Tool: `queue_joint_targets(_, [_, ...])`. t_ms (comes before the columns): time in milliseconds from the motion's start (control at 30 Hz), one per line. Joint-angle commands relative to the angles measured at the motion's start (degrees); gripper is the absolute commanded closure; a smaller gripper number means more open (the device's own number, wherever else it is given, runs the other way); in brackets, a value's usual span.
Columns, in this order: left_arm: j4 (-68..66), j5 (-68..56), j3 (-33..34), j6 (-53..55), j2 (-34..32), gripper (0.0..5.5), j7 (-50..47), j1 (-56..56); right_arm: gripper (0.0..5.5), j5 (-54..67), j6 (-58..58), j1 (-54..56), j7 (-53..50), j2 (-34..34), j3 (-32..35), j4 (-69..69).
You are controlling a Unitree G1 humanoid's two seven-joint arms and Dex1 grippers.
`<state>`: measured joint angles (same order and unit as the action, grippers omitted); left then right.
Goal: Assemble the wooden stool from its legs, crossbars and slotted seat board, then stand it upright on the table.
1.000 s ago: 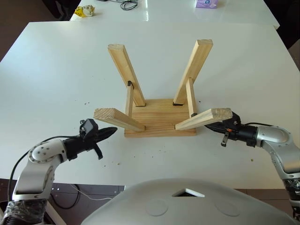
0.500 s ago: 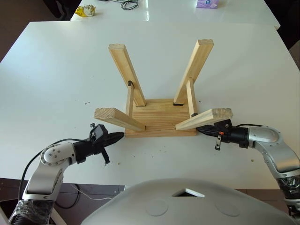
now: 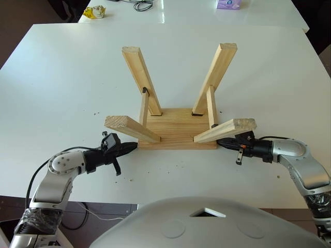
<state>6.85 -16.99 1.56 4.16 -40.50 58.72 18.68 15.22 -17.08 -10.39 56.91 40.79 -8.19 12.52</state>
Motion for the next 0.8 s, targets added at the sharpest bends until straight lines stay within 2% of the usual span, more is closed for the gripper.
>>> queue_joint_targets(33, [-1.9, 1.5, -0.9, -0.3, -0.2, 5.49, -0.3, -1.3, 5.50, -0.7, 0.3, 0.6, 0.5, 0.3, -0.9, -0.7])
queue_joint_targets(433, [-4.4, 0.8, 0.1, -0.6, -1.0, 5.49, 0.3, -4.8, 5.50, -0.6, 0.6, -0.2, 0.4, 0.6, -0.7, -0.2])
queue_joint_targets(800, [1.1, -0.9, -1.6, 1.3, -0.8, 5.49, 1.7, -0.5, 5.50, -1.1, 0.6, 2.2, 1.9, 0.4, -1.9, -1.9])
